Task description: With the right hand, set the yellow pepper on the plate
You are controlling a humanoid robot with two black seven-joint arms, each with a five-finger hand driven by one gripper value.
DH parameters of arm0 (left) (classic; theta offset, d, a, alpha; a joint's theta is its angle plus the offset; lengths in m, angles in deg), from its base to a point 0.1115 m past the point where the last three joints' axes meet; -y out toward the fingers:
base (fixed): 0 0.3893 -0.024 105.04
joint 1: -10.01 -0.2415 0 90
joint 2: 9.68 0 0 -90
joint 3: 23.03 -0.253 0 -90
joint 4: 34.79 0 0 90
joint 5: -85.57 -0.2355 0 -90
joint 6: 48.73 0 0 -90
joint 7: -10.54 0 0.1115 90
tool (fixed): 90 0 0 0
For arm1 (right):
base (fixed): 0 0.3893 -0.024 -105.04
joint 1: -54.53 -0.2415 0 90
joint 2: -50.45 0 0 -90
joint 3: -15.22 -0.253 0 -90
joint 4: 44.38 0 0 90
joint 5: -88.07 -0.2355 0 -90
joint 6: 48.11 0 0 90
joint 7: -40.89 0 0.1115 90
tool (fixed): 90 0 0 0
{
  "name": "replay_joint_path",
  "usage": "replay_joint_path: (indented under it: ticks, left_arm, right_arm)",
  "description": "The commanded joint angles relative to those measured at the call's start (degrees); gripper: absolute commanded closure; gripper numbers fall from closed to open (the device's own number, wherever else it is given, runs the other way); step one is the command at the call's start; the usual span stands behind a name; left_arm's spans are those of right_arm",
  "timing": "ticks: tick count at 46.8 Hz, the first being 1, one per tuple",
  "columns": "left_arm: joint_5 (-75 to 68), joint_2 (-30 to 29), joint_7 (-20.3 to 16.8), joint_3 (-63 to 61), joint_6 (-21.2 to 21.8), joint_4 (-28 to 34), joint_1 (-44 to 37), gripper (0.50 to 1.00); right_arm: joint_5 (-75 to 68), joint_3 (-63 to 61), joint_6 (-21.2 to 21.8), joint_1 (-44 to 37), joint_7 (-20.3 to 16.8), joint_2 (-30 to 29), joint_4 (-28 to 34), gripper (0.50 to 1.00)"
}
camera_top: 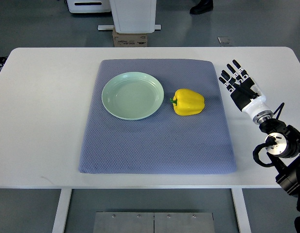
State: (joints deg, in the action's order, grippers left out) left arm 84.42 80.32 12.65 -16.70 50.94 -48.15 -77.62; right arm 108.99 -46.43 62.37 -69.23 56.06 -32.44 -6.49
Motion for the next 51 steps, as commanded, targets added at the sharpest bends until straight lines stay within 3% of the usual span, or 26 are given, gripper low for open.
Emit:
replay_joint_path:
  ticks: [1,51]
  left_arm:
    - [0.01,0.00,0.00,0.00,0.00,0.00,0.00,0.500]
    - [0.01,0.00,0.00,0.00,0.00,0.00,0.00,0.500]
  right_arm:
    - [0.00,0.04,0.00,0.01,-0.06,0.00,0.07,0.500]
    - [-2.11,-0.49,-0.44,-1.13,-0.06,1.50,-1.51,0.500]
